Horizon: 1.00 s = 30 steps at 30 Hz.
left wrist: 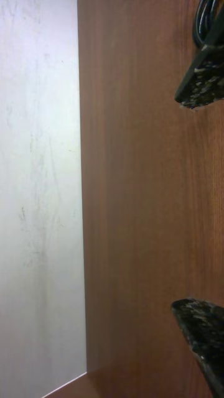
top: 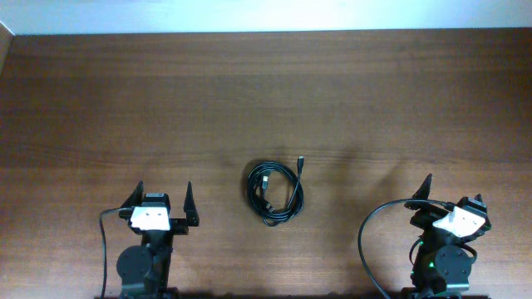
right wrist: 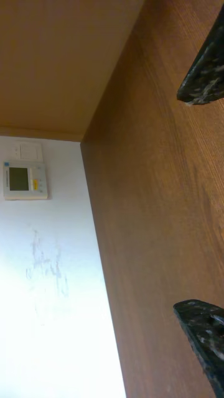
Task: Untangle cables
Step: 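Move both grippers toward the black cable bundle at table center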
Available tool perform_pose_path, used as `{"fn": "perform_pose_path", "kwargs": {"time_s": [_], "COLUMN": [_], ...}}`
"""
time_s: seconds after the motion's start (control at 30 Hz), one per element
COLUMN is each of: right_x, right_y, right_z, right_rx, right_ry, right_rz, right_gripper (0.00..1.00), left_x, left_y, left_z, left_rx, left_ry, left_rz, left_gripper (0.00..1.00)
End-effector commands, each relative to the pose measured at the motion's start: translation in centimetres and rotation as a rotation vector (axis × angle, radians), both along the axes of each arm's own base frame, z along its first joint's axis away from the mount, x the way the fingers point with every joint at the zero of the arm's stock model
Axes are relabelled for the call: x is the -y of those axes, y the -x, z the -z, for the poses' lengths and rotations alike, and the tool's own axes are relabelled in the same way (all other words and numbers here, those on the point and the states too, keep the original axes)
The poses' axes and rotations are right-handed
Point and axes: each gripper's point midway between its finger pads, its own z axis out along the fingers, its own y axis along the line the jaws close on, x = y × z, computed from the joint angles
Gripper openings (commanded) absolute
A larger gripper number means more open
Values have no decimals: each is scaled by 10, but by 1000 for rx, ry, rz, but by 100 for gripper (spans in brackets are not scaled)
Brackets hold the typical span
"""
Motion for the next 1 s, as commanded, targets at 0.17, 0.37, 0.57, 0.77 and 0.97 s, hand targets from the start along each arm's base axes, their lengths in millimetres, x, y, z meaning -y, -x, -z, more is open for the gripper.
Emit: {"fn": "perform_pose_path", "kwargs": {"time_s": [0.17, 0.37, 0.57, 0.77, 0.97], "right_x": [-2, -2, -2, -2, -28], "right_y": [-1, -1, -1, -1, -10], "right_z": [3, 3, 3, 3, 3], "right_rx": [-4, -4, -4, -4, -3], "right_ry": [-5, -5, -5, -5, -16], "right_rz": [-13, -14, -14, -13, -174], "right_gripper": [99, 99, 99, 99, 99], "left_x": [-4, -4, -4, -3, 20], "left_y": [0, 0, 0, 0, 1], "left_z": [1, 1, 1, 1, -4], "left_rx": [1, 1, 1, 1, 21], "left_ry": [-18, -18, -17, -17, -6], "left_rz": [-18, -18, -18, -15, 118], "left_gripper": [99, 99, 99, 99, 99]}}
